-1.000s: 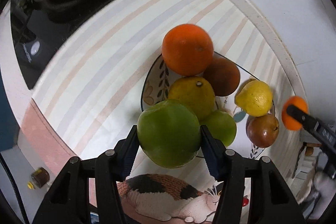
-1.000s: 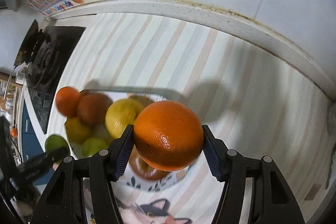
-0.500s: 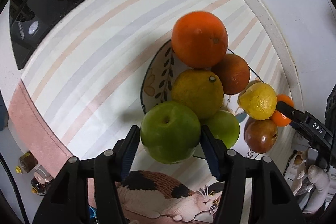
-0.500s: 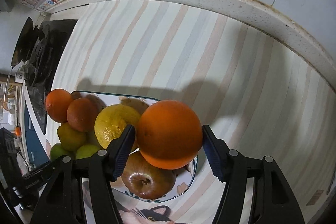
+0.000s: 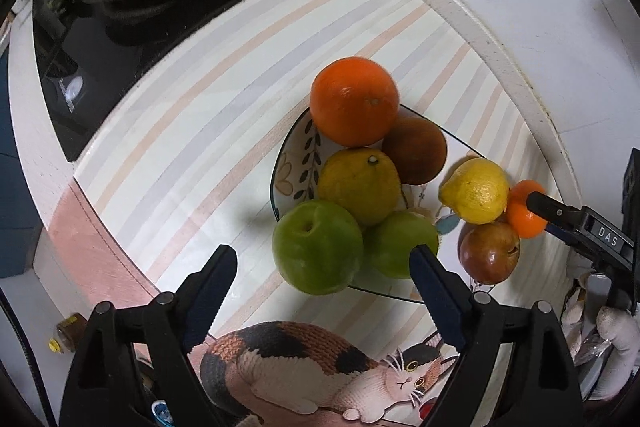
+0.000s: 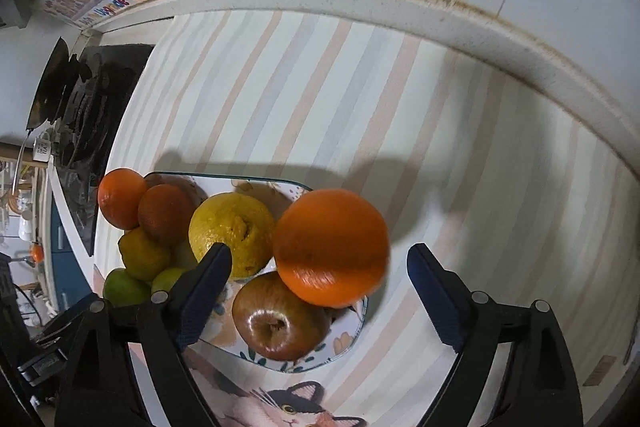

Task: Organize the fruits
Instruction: 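Place the green apple on the plate with the left tool while the right places the orange, then withdraw both open tools back over the cat board, then grasp a red cherry tomato with the left tool while the right grasps the other, then place the cherry tomato on the plate with the left tool while the right places its tomato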

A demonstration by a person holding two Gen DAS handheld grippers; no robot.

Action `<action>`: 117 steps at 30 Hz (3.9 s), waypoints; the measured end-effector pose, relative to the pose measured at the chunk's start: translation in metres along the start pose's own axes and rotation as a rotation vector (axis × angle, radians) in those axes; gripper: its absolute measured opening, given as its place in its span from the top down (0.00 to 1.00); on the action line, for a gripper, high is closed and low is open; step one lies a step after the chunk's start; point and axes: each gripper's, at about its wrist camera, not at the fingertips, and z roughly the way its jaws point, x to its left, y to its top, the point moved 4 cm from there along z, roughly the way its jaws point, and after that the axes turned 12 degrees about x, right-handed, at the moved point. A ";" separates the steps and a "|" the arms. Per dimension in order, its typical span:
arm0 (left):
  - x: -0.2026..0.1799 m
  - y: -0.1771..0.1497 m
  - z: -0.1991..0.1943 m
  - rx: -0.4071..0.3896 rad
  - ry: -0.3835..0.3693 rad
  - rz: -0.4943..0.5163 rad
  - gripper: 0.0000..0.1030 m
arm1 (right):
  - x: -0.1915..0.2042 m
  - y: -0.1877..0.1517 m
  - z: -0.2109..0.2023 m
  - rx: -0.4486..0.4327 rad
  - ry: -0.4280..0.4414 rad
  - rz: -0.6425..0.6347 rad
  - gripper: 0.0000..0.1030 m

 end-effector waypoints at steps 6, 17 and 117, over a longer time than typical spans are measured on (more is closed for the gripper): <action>-0.013 -0.018 -0.019 -0.101 0.100 0.048 0.14 | 0.019 -0.044 -0.024 -0.079 -0.137 -0.092 0.08; -0.031 -0.074 -0.040 -0.181 0.186 0.125 0.14 | 0.029 -0.130 -0.059 -0.176 -0.149 -0.108 0.08; -0.157 -0.203 0.105 0.260 0.049 0.482 0.71 | -0.099 -0.257 -0.006 -0.069 0.064 0.110 0.74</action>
